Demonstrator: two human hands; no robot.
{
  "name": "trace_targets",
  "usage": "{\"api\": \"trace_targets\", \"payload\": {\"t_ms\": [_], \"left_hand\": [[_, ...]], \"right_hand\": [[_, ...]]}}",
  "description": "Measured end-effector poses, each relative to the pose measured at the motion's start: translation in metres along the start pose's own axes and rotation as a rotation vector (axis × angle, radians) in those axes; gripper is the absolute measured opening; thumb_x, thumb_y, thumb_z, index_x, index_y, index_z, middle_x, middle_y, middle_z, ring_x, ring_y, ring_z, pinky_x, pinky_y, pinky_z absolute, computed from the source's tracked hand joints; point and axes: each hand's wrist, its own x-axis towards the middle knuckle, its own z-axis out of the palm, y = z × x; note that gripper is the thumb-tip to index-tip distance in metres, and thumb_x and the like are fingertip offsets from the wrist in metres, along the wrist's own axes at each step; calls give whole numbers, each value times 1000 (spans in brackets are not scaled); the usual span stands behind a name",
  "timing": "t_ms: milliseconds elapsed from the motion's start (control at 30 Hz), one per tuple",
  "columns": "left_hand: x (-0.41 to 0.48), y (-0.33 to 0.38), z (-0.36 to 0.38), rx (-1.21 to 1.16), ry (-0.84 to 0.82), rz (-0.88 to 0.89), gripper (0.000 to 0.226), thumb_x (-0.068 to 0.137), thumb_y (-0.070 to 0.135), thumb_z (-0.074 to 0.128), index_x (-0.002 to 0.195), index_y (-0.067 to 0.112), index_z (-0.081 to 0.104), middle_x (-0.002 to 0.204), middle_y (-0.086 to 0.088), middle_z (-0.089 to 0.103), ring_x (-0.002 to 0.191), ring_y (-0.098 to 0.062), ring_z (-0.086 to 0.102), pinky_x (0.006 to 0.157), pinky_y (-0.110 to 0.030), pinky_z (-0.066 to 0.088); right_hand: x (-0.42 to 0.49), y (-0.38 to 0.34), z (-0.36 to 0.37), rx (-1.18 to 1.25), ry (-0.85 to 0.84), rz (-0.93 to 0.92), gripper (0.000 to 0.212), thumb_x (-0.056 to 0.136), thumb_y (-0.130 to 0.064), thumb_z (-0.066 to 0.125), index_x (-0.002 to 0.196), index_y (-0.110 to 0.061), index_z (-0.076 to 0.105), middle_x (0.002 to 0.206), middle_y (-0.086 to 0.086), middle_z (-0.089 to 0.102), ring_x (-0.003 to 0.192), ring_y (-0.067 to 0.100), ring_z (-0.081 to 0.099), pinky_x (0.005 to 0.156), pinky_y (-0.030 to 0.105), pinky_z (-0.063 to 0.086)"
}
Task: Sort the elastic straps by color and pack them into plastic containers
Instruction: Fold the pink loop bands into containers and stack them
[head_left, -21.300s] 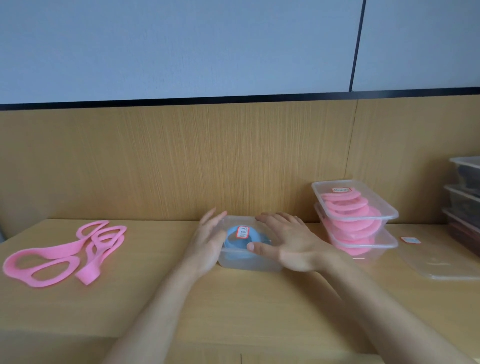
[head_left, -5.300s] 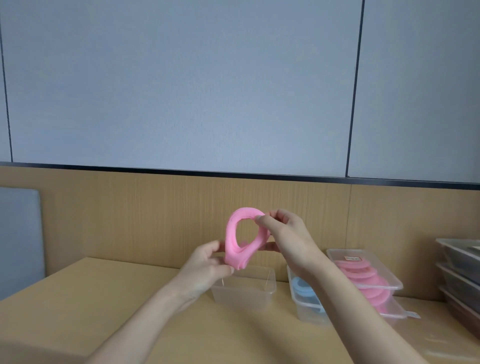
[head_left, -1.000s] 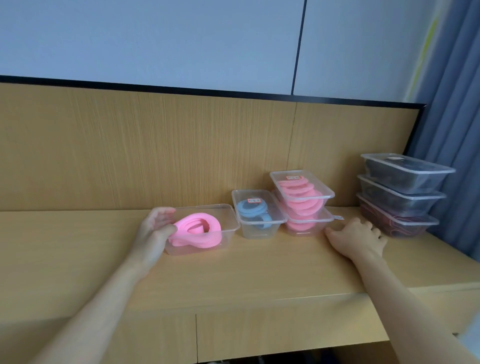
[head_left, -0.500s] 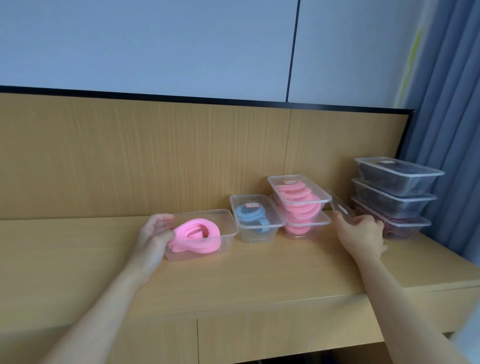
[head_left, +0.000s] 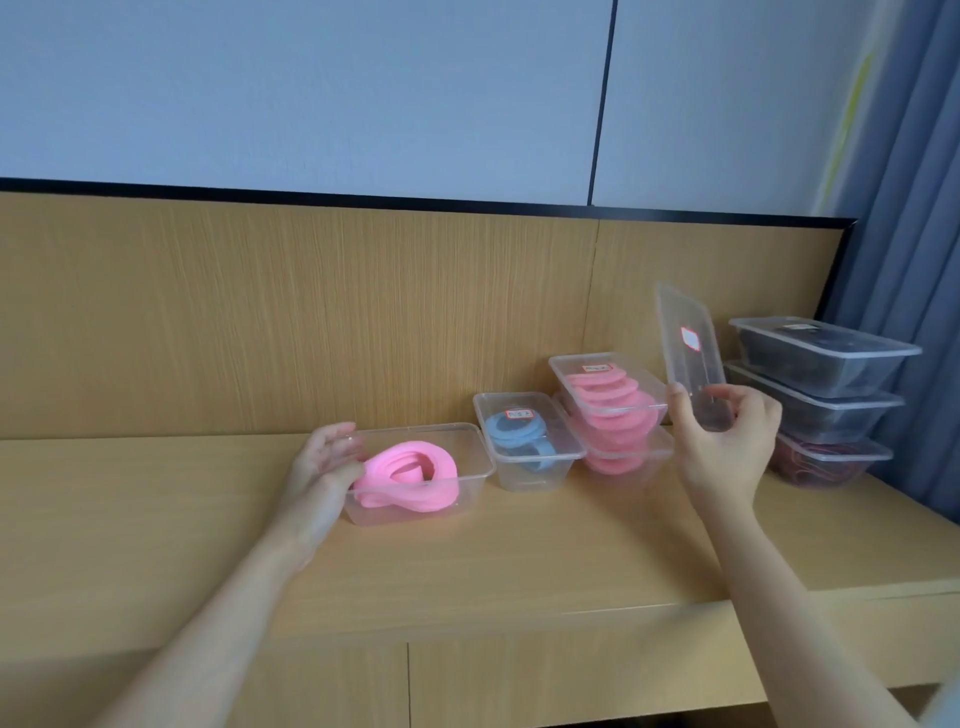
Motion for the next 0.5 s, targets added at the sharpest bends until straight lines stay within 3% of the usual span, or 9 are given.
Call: {"api": "trace_targets", "payload": {"t_ms": [133,300,400,500], "left_hand": [[3,-2,-1,-27,14,-33,52,96,-3,57,144,17,49,138,-2,60,121,-17,60,88,-25,48],[4,-1,-4,-62,4,-78,38,99,6,60,134,19,57,137,0,64,119,-12,61,99,-31,47],[4,1,-5,-110,1,-100,35,102,14,58,137,17,56,138,-6,63,126,-18,60,115,-43,40],[1,7,-4,-174,-4,-124,39,107,27,46,141,11,53,140,-10,61,125,-20,60,116,-45,39]], "right_hand": [[-16,-27,13,30,-62,-205,53,77,-52,70,103,-7,63,118,13,53,106,4,50,94,15,41],[-51,-53,33,94,-249,-404,51,79,-50,72,111,-11,60,119,3,53,115,6,50,99,19,37],[-72,-61,45,111,-455,-494,56,78,-48,73,118,-14,55,121,-1,52,118,19,52,98,37,44],[-91,-67,58,36,-656,-580,59,76,-52,70,121,-18,54,125,-2,49,121,21,50,101,43,41]]}}
